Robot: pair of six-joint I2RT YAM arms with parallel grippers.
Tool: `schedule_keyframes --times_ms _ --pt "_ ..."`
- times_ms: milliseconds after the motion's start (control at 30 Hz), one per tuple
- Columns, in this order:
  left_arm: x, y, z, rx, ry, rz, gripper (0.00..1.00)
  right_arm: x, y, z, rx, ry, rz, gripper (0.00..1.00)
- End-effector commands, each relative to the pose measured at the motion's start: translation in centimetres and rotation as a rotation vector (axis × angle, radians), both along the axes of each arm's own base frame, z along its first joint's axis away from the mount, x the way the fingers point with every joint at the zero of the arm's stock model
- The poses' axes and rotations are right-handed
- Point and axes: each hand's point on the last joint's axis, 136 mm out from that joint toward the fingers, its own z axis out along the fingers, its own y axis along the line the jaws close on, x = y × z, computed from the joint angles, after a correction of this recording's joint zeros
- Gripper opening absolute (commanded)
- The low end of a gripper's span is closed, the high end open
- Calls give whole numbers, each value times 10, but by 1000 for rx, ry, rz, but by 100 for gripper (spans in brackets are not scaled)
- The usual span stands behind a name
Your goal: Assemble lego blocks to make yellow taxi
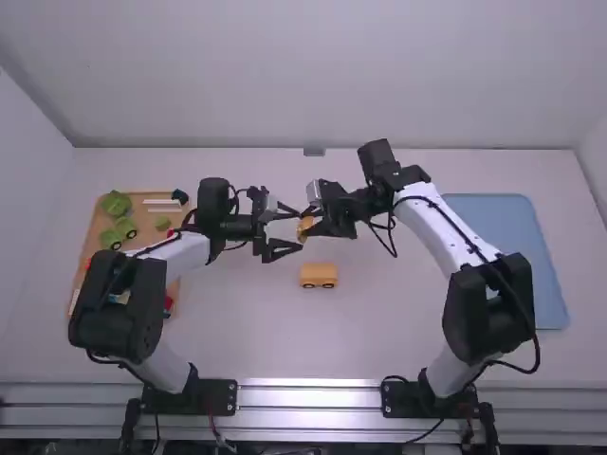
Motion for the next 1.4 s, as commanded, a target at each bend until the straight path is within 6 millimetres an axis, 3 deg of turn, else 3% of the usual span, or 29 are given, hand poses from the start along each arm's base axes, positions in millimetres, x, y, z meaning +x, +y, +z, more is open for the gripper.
schedule_keyframes --times_ms 0,100,300,567,1000,1233,1267,1367 --pt "2 -9 6 10 -64 -16 92 0 2 3 30 -3 18 0" --pt "-1 -16 9 2 -86 -39 87 0 2 3 27 -1 16 0" --pt "0 -15 11 -3 -86 -37 63 1 1 2 22 -6 17 0" --pt "-10 -1 34 -104 -122 -130 61 2 0 -2 1 -14 9 0" --pt "-9 -16 26 -66 -107 -108 58 2 1 0 10 -15 12 0" --pt "-9 -16 26 -66 -109 -108 37 2 1 0 10 -15 12 0" --pt "-9 -16 26 -67 -108 -109 27 2 1 0 13 -14 13 0" --pt "-10 -16 27 -68 -110 -110 17 1 2 3 28 -8 19 0"
